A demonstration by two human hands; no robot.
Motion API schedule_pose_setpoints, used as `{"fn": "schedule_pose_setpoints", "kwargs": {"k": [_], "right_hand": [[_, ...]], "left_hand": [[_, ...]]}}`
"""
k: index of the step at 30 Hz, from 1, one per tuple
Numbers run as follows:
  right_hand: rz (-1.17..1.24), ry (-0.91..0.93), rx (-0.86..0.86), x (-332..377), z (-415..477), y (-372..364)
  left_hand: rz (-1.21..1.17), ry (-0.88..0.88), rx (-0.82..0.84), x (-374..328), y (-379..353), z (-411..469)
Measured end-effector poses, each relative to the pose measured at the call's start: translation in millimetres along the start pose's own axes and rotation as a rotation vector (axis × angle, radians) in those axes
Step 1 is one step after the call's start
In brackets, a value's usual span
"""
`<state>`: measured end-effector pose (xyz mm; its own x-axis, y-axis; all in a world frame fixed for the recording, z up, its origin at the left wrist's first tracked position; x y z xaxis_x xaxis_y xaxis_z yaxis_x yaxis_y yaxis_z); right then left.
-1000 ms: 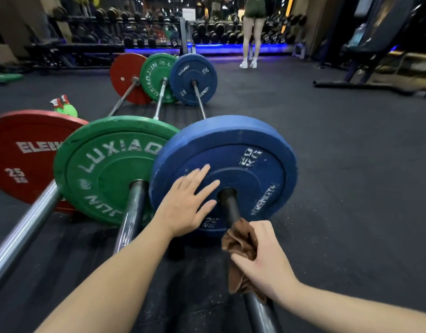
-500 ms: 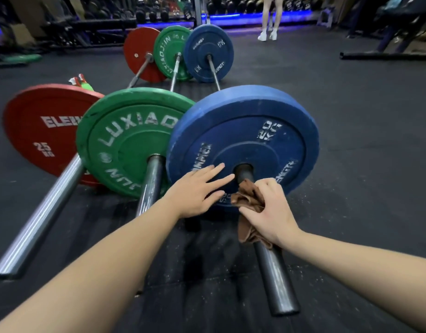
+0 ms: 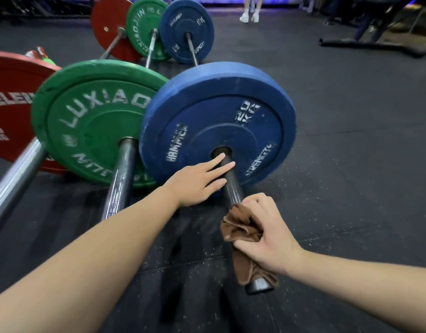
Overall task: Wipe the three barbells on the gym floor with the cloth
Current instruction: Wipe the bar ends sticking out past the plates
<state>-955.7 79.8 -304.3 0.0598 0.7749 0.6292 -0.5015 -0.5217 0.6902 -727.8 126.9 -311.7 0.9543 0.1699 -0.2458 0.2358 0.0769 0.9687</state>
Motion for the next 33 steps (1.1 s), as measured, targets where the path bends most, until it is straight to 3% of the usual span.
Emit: {"fn": "schedule_pose_setpoints", "kwargs": {"k": [8,16,21,26,33], "right_hand": [[-0.025,-0.059,-0.111,-22.7,54.5,-8.0],[0.107,-0.17,-0.088,-6.5,11.1,-3.5],[0.094,-0.061,0.0,16.8,-37.0,5.0],[0.011,0.04,0.078,9.3,-12.8,3.5],[0.041,-0.186,-0.168,-14.9,38.3,-7.3]], "left_hand": [[-0.078,0.059,0.101,-4.2,9.1,-0.7],[-0.157,0.075,0.096,-1.5,-0.2,-1.4],[-0.153,0.101,0.105,-4.6,1.9,-2.7],[-0.127,0.106,0.122,-6.4,3.6,-2.8],[-0.109,0.125,0.156,-10.1,10.2,-0.6]]}}
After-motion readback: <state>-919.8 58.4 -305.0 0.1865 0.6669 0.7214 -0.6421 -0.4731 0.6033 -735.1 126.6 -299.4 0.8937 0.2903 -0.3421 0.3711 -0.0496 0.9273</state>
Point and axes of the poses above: each hand's wrist, its own z-axis towards the middle knuckle, its own y-axis out of the back of the hand, x = y × z, the point moved 3 cm from there along z, towards the middle knuckle, and after that the axes turned 3 degrees about y, right-handed, at the moved point
